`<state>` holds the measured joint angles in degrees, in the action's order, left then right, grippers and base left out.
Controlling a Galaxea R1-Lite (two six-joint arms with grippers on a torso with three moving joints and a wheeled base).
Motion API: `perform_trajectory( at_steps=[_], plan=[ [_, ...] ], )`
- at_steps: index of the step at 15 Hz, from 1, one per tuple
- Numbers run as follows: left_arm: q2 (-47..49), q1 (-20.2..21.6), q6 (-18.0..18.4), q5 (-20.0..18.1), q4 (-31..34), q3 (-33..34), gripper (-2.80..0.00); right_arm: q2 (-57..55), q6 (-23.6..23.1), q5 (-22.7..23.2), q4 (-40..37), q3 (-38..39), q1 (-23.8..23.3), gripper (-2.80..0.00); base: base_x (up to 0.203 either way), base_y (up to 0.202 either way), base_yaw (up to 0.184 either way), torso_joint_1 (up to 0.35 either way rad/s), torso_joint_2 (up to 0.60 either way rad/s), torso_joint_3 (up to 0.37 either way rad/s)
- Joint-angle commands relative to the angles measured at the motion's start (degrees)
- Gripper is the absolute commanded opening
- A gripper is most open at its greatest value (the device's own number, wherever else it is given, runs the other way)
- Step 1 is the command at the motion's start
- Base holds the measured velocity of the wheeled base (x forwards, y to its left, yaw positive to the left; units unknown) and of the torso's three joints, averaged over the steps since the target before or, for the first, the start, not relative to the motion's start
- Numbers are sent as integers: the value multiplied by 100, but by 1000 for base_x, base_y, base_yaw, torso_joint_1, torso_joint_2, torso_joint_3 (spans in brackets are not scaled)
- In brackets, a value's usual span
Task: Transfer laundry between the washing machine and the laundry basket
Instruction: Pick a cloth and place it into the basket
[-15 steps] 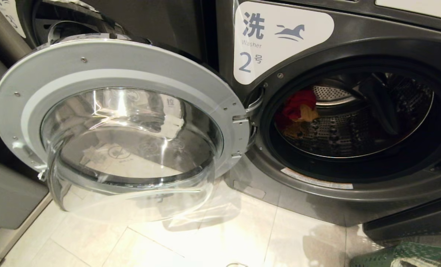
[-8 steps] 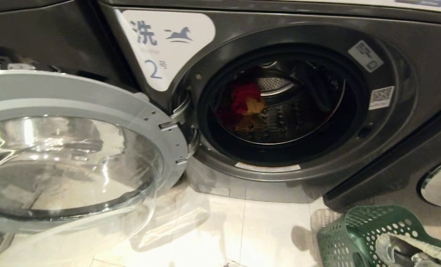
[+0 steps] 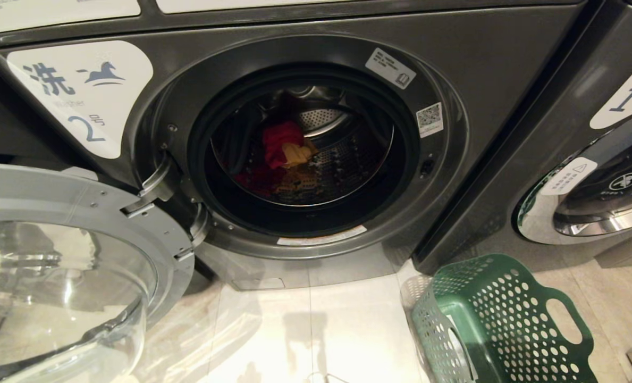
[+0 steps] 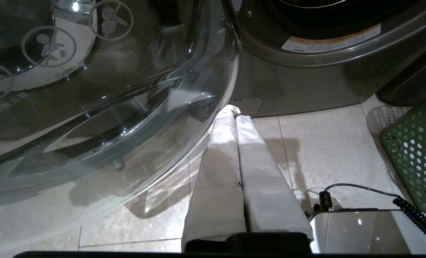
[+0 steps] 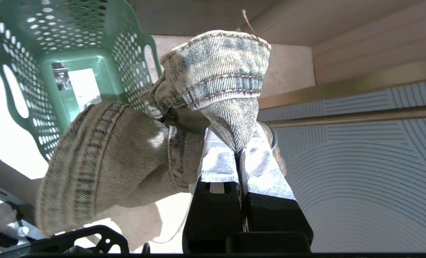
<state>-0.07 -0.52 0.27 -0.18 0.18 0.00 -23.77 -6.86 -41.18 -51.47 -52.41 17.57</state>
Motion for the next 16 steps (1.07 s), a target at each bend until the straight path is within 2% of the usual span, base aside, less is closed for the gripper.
perform_trajectory(
  at_steps=[1,5,7,13,16],
  plan=[
    [7,0,0,1,-1,0,-280,292,-16,-26,69,381,159,-280,0,0,0,0,0,0],
    [7,0,0,1,0,0,-280,549,16,-54,523,1277,211,-280,0,0,0,0,0,0],
    [7,0,0,1,2,0,-280,537,58,-71,573,1524,204,-280,0,0,0,0,0,0],
    [7,0,0,1,7,0,-280,537,54,-30,1572,2534,209,-280,0,0,0,0,0,0],
    [7,0,-8,1,-1,0,-280,538,76,-16,1666,2802,212,-280,0,0,0,0,0,0]
  ],
)
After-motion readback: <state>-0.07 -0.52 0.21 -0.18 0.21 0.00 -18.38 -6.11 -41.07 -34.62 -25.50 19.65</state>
